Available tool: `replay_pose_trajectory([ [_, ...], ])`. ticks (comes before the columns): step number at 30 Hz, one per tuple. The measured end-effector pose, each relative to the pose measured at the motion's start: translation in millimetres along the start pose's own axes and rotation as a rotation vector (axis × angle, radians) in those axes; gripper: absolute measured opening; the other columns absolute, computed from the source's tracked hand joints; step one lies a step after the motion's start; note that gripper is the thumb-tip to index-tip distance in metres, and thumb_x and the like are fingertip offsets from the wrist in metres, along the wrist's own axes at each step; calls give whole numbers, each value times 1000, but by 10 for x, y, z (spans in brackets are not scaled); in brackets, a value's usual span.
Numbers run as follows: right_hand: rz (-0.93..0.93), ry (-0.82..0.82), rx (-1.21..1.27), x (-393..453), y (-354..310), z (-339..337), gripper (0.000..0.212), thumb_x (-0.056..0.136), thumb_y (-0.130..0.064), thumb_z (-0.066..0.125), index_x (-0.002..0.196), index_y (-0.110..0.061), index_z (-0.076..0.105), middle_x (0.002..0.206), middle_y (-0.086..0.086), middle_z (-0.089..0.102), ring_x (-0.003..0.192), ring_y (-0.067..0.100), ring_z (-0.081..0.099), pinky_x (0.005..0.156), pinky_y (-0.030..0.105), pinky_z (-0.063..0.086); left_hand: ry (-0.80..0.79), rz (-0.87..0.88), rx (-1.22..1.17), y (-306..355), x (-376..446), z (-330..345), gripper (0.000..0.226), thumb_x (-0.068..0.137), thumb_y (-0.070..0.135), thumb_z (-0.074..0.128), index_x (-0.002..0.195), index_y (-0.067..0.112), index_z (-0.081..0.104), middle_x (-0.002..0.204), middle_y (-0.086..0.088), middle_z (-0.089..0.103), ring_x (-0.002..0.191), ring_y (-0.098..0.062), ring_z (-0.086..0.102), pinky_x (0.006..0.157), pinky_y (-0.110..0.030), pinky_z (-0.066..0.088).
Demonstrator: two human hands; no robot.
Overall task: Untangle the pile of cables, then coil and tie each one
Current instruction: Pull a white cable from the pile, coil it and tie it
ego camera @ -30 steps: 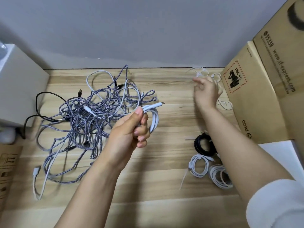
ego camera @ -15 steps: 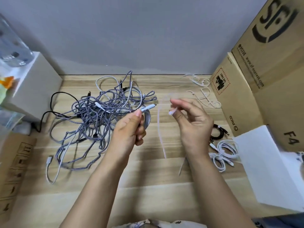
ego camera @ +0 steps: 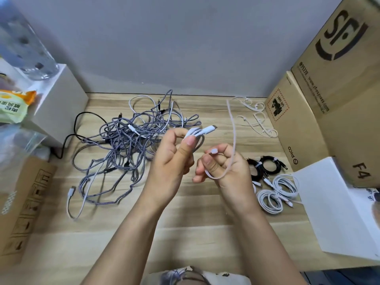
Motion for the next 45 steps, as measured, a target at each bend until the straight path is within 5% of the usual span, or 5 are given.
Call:
replay_pose_trajectory([
  [7,136,103,-59,-10,-10,11,25,63,-20,74,70,-7,54,44,3,51,32,13,42,38,20,38,-161,120,126,118,-115,121,6,93,14,49,95,14,44,54,16,56,45,2,49,50,-8,37],
  [13,147,145,-64,-25,-38,-6,21,79,2,63,66,-14,63,44,0,52,33,10,39,38,17,36,-159,51,255,-19,-119,96,12,85,44,51,93,36,50,67,7,60,62,-12,55,65,-31,43],
  [19,270,-19,298,-49,11,131,17,71,-6,56,78,-2,71,81,16,58,50,4,51,50,16,44,-150,44,178,-7,-43,50,17,85,37,57,93,22,59,62,14,57,58,-3,53,58,-18,42],
  [30,488,45,506,-58,85,196,12,67,0,51,71,-4,61,51,3,53,37,4,46,41,13,36,-161,4,267,-71,-56,-40,29,81,47,53,91,21,61,65,15,58,63,-1,51,62,-20,37],
  [45,-21,94,-489,-149,-258,95,10,80,-23,66,71,-27,67,64,-11,63,56,5,55,57,15,44,-10,59,459,-48,-63,-136,44,80,54,46,78,11,58,63,-4,43,62,-12,35,57,-36,31],
])
Point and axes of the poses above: each hand's wrist, its own x-axis towards the middle knuckle, its own z-axis out of the palm, y = z × x, the point moved 5 cm from there along x, towards the middle knuckle
